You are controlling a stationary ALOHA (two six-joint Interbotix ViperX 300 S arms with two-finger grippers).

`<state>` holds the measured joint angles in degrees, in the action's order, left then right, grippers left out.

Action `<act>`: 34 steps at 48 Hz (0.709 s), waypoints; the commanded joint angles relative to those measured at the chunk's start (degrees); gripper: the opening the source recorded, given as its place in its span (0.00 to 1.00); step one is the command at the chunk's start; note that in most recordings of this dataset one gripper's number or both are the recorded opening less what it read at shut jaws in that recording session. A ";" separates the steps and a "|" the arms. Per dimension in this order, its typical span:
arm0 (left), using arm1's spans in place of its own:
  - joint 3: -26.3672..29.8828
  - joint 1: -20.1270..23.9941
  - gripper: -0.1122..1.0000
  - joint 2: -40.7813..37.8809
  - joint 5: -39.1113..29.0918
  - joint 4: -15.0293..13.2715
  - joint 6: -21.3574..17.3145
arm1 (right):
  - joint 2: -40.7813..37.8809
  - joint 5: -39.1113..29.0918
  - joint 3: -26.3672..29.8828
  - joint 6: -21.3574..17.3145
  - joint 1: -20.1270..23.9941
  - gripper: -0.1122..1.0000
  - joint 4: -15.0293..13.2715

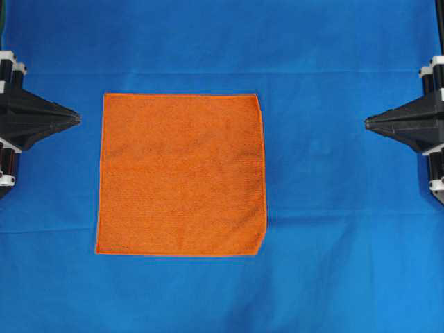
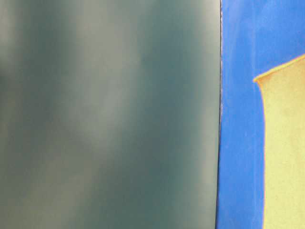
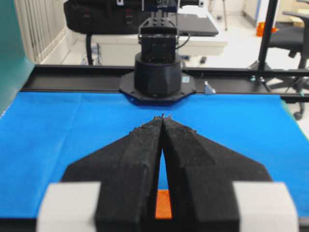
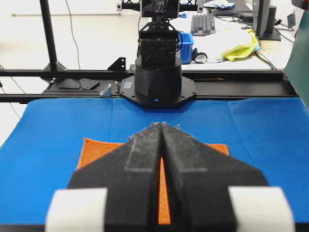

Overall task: Fold the orange towel.
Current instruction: 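Move both grippers toward the towel's top corners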

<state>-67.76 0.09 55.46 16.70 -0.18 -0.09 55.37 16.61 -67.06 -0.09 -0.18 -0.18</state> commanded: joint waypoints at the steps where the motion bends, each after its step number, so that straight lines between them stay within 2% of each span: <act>1: 1.49 0.00 0.10 -0.70 -2.99 -1.49 0.70 | -0.97 0.44 1.23 -0.26 0.00 0.10 0.44; 9: 2.11 0.53 0.10 -0.35 -8.35 -1.49 0.70 | -5.45 -0.79 3.60 -0.88 -0.79 0.10 1.76; 18: 1.67 4.66 0.10 -1.67 -13.71 -1.49 1.14 | -14.77 -2.55 7.21 -2.02 -4.48 0.10 3.69; 27: 0.18 10.11 0.10 -5.10 -14.41 -1.49 2.55 | -27.25 -2.90 11.16 -3.87 -8.70 0.10 4.48; 34: -2.64 14.50 0.11 -9.32 -11.25 -1.49 2.64 | -37.35 -4.92 15.21 -5.19 -11.95 0.11 4.66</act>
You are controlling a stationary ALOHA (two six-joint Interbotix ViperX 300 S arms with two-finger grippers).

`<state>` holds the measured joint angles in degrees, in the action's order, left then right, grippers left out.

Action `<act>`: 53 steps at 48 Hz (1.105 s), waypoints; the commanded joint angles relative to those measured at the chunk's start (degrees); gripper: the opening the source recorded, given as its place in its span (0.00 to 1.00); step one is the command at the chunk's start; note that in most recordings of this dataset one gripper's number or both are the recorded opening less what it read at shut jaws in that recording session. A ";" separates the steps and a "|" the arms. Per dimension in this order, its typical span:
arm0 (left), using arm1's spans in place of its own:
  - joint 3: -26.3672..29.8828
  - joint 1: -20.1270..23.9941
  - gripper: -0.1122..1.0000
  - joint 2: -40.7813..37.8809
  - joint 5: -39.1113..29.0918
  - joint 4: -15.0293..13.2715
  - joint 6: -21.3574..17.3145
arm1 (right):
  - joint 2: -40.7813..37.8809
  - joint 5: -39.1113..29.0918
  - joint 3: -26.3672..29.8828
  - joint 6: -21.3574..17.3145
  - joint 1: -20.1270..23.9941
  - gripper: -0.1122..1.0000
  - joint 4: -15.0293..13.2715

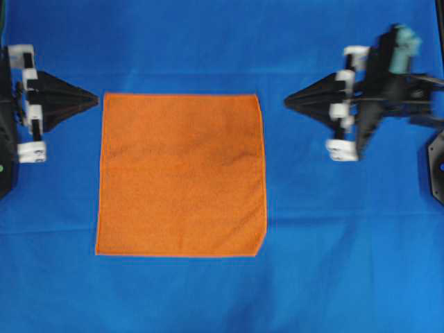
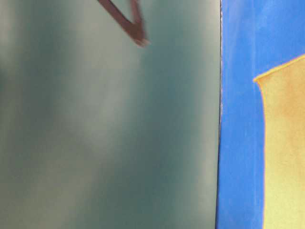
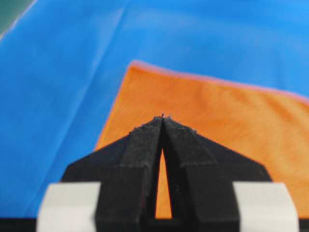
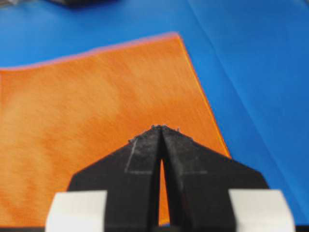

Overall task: Fold the orange towel.
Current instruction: 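Move both grippers toward the towel's top corners, then grasp the orange towel's top-left and top-right corners with both grippers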

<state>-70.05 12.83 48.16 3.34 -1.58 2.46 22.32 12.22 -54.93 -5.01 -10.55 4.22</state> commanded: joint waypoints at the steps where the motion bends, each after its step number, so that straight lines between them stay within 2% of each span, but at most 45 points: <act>1: -0.88 2.29 0.13 -2.64 2.90 -0.09 0.09 | -5.54 -0.79 3.60 -0.35 -1.93 0.11 0.26; 3: -1.85 3.25 0.17 -4.04 4.48 -0.09 0.09 | -8.00 -1.14 4.57 -0.53 -2.64 0.11 0.26; 5: -2.64 4.31 0.25 -5.45 5.98 -0.18 0.18 | -10.37 -1.32 5.27 -0.53 -3.25 0.16 0.26; 8: -3.78 5.71 0.39 -7.91 8.17 -0.35 0.26 | -13.71 -1.14 6.42 -0.62 -4.22 0.31 0.44; 13: -4.92 7.82 0.68 -12.83 12.13 -0.35 0.70 | -18.63 -0.88 7.91 -0.62 -5.54 0.58 1.14; 15: -5.19 8.44 0.78 -14.77 13.54 -0.35 0.70 | -20.30 -0.70 8.26 -0.62 -5.98 0.65 1.14; 19: -5.45 9.76 0.91 -18.90 16.26 -0.35 0.70 | -22.94 0.26 8.96 -0.62 -6.59 0.67 1.23; 30: -4.66 12.57 0.88 -31.38 21.88 -0.26 0.70 | -30.41 3.60 10.28 -0.53 -7.73 0.65 1.76; 47: -0.70 12.92 0.85 -42.01 21.80 -0.26 0.62 | -32.87 4.66 10.90 -0.53 -8.00 0.63 1.85; 50: 0.18 13.01 0.82 -43.68 21.09 -0.26 0.26 | -33.05 4.75 10.90 -0.53 -8.00 0.61 1.85; 53: 0.79 12.92 0.73 -45.18 20.13 -0.18 -0.09 | -33.13 4.75 10.90 -0.44 -8.00 0.56 1.76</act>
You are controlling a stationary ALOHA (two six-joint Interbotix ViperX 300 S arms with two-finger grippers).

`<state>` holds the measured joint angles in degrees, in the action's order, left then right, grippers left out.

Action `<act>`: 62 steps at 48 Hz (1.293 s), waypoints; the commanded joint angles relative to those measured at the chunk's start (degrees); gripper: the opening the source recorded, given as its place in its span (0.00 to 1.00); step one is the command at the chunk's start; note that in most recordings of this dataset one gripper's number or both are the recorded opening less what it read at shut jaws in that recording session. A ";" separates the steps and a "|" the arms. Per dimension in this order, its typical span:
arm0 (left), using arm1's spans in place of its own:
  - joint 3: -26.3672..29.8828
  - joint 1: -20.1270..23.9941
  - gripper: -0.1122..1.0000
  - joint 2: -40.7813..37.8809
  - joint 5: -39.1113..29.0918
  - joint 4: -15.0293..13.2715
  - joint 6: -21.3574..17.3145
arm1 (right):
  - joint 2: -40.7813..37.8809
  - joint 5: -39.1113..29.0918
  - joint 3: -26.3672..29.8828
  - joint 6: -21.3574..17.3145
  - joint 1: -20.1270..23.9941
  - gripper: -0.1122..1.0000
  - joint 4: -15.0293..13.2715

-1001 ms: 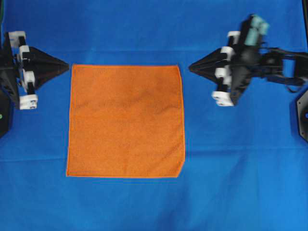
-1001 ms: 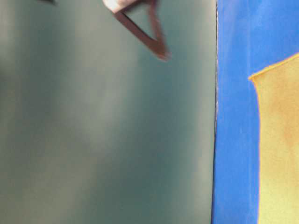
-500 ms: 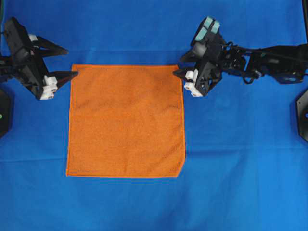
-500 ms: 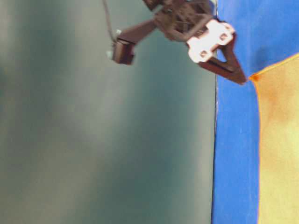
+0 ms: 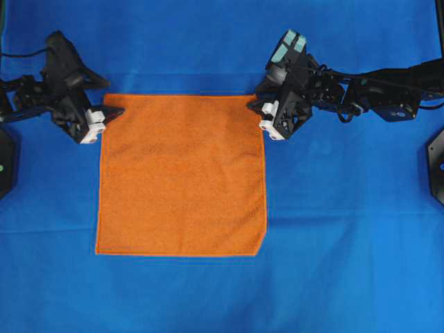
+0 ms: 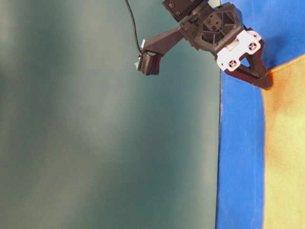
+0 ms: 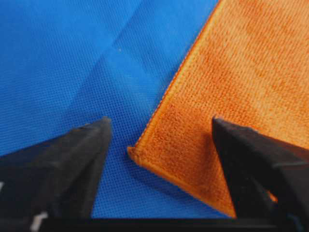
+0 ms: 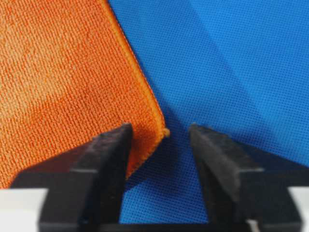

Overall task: Fold the orange towel.
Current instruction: 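Grasp the orange towel's top-left and top-right corners with both grippers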

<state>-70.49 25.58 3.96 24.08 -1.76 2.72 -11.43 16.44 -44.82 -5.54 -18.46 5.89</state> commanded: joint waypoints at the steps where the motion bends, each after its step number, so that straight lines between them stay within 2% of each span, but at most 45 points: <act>1: 1.41 0.26 0.70 -1.41 -0.97 0.00 -0.35 | 0.62 0.53 0.70 0.18 -0.09 0.53 0.09; 9: 1.85 -0.18 0.34 -1.76 -2.55 0.09 -0.62 | 0.62 0.26 0.62 0.26 0.00 0.11 0.00; 12: 1.76 -0.18 0.21 -1.67 -2.64 0.09 -0.70 | 0.62 0.26 0.62 0.26 0.09 0.11 0.00; 16: 1.93 -0.18 0.11 -1.41 -2.90 0.09 -0.62 | 0.62 0.26 0.62 0.26 0.09 0.11 0.00; 26: 1.93 -0.35 0.11 0.79 -3.43 0.09 -0.62 | 0.70 0.26 0.70 0.26 0.09 0.11 0.00; 40: 2.11 -1.49 0.11 10.20 -11.34 0.09 -0.62 | 5.36 -0.35 0.00 0.26 0.09 0.11 0.00; 50: 1.76 -2.37 0.11 14.59 -14.06 0.09 -0.62 | 6.59 -0.44 -0.26 0.18 0.18 0.11 0.09; 62: 2.02 -6.59 0.11 17.31 -17.05 0.09 -0.44 | 8.00 -1.58 -0.26 0.00 2.20 0.11 0.18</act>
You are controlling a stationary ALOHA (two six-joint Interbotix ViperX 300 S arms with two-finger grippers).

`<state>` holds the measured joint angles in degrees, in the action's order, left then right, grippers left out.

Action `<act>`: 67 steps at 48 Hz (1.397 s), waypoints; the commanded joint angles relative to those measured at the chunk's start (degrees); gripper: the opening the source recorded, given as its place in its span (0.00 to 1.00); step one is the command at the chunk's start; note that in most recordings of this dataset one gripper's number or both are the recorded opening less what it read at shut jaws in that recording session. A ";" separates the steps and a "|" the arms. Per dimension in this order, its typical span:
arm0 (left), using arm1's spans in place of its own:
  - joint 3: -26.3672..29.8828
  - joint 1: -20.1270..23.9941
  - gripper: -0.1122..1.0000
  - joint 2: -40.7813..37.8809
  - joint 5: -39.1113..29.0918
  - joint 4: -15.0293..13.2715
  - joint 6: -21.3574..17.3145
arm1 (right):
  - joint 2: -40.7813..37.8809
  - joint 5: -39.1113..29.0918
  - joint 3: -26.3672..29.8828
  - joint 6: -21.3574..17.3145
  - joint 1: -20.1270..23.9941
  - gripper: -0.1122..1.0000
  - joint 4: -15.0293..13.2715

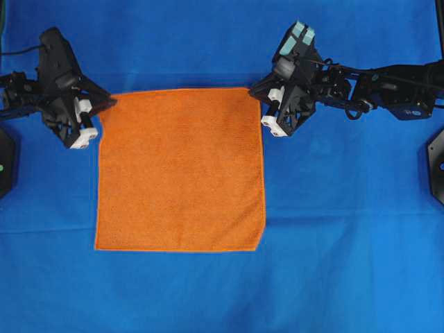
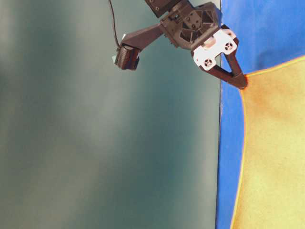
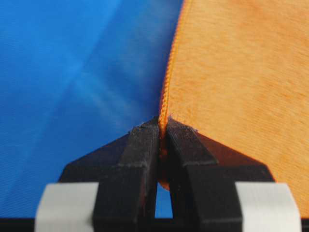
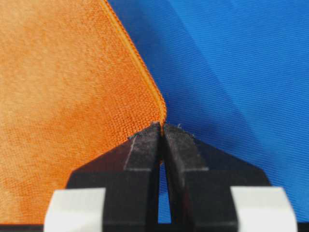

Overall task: Fold the orange towel.
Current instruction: 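Grasp the orange towel's top-left and top-right corners with both grippers, then lift the top corners and fold them down toward the bottom edge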

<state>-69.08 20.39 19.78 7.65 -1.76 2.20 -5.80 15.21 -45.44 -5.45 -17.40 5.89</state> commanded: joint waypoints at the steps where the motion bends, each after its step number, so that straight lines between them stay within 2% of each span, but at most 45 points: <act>1: 0.62 -1.93 0.11 1.85 -1.14 0.09 0.09 | 2.55 -0.62 0.44 -0.18 1.49 0.11 0.18; 9: 0.26 -7.56 0.11 5.54 -6.68 0.09 1.05 | 4.48 -3.34 0.35 -0.97 5.62 0.11 0.26; 18: 0.09 -17.05 0.11 8.88 -10.46 0.09 3.96 | 5.45 -4.66 -0.26 -4.31 12.74 0.11 0.18; 26: 0.09 -26.89 0.11 8.53 -10.72 0.09 8.88 | 5.36 -4.66 -0.79 -8.35 20.65 0.11 0.26; 32: 0.88 -32.78 0.11 6.50 -10.55 0.09 14.06 | 5.36 -4.39 -0.79 -10.99 25.93 0.11 0.18; 38: 2.46 -37.79 0.11 3.43 -10.55 0.09 17.67 | 4.83 -4.31 -0.35 -13.27 29.53 0.11 0.26; 49: 6.50 -43.24 0.11 -2.81 -10.55 0.09 18.90 | 3.69 -4.31 1.05 -14.06 32.43 0.11 0.26; 67: 7.65 -43.77 0.11 -5.98 -7.29 0.09 19.16 | 1.23 -4.31 2.20 -14.24 32.87 0.11 0.35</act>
<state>-62.40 -23.12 13.45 -0.88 -1.76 21.45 -5.19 10.55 -44.38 -19.60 15.29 5.98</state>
